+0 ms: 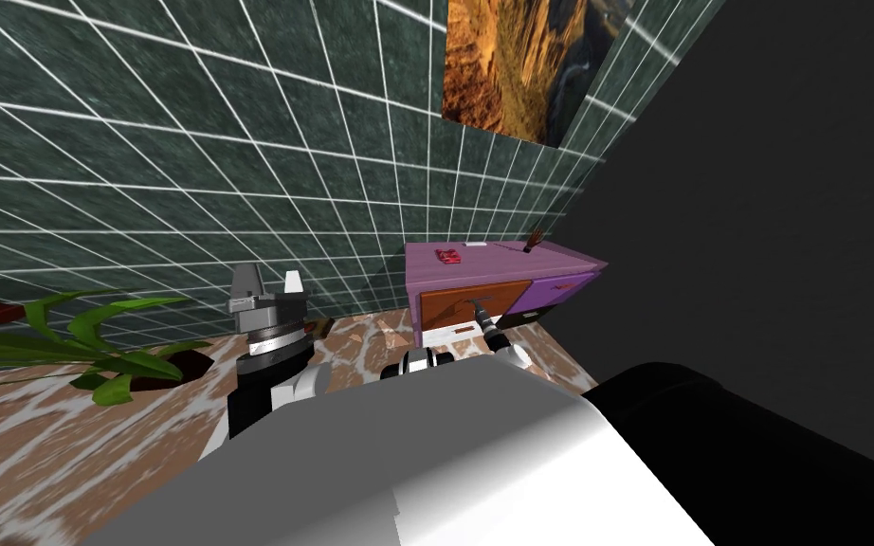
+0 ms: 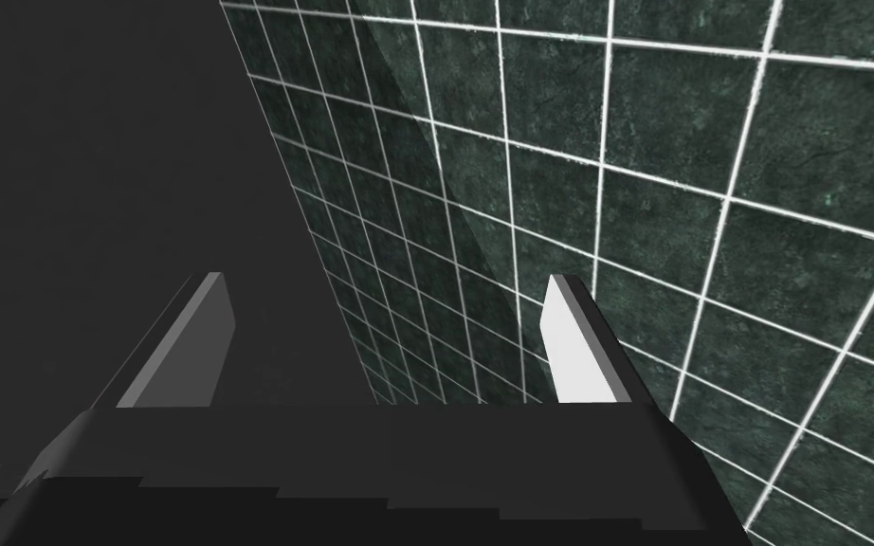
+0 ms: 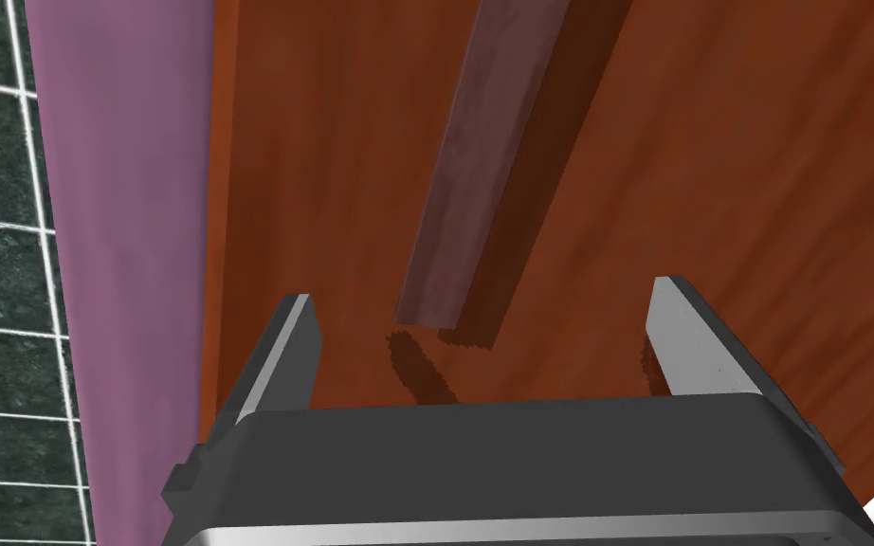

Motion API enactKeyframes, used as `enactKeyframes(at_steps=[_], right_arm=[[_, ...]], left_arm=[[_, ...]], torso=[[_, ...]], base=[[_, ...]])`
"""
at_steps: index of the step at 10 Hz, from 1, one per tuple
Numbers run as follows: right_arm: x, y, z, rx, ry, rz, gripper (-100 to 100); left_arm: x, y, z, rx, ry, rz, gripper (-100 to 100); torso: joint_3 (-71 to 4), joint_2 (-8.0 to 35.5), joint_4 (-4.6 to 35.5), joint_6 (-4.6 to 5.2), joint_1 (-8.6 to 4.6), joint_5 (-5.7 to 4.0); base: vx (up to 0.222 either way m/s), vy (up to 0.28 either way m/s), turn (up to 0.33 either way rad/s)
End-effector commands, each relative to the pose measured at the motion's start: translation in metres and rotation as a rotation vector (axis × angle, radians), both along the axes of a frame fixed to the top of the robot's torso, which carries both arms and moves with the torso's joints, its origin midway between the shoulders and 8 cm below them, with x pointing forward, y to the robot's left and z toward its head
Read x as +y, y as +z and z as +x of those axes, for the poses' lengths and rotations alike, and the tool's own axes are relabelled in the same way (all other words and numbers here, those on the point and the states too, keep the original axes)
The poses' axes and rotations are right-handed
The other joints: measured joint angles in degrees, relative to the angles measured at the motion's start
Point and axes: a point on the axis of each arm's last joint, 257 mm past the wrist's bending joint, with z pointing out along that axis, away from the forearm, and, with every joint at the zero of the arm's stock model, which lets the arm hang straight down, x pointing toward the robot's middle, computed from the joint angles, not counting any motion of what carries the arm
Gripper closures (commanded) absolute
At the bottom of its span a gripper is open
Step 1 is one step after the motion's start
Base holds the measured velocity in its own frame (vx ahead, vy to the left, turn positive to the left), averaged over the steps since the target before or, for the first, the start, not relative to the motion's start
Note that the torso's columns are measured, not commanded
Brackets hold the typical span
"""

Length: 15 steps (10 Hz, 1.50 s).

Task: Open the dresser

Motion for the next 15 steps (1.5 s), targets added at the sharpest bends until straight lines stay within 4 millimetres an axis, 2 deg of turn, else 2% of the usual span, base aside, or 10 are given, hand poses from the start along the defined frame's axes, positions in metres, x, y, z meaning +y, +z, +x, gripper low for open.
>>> enactKeyframes(at_steps=[1,3,4,9,10,15], right_arm=[[0.013,0.002,0.003,-0.03,-0.013,0.096,-100],[0.012,0.001,0.002,-0.025,-0.01,0.079,-100],[0.012,0.001,0.002,-0.025,-0.01,0.079,100],[0.007,0.006,-0.006,-0.025,-0.004,0.078,100],[0.003,0.007,-0.007,-0.022,0.013,0.063,-100],[0.005,0.009,-0.005,-0.043,0.073,0.124,-100]], left_arm=[[0.0,0.0,0.0,0.0,0.0,0.0,0],[0.0,0.0,0.0,0.0,0.0,0.0,0],[0.0,0.0,0.0,0.0,0.0,0.0,0],[0.0,0.0,0.0,0.0,0.0,0.0,0],[0.0,0.0,0.0,0.0,0.0,0.0,0],[0.0,0.0,0.0,0.0,0.0,0.0,0]], torso=[[0.0,-0.01,0.0,-0.01,0.01,0.0],[-0.02,-0.04,-0.01,-0.01,0.0,0.0],[-0.02,-0.04,-0.01,-0.01,0.0,0.0],[0.05,0.06,0.03,-0.02,-0.01,-0.01],[-0.19,-0.34,-0.08,-0.03,0.01,0.0],[-0.01,-0.03,0.0,-0.01,-0.04,-0.02]], base=[[-0.008,-0.008,0.029],[0.0,0.0,0.0],[0.0,0.0,0.0],[-0.148,0.011,-0.014],[-0.013,-0.002,-0.016],[0.062,-0.021,-0.043]])
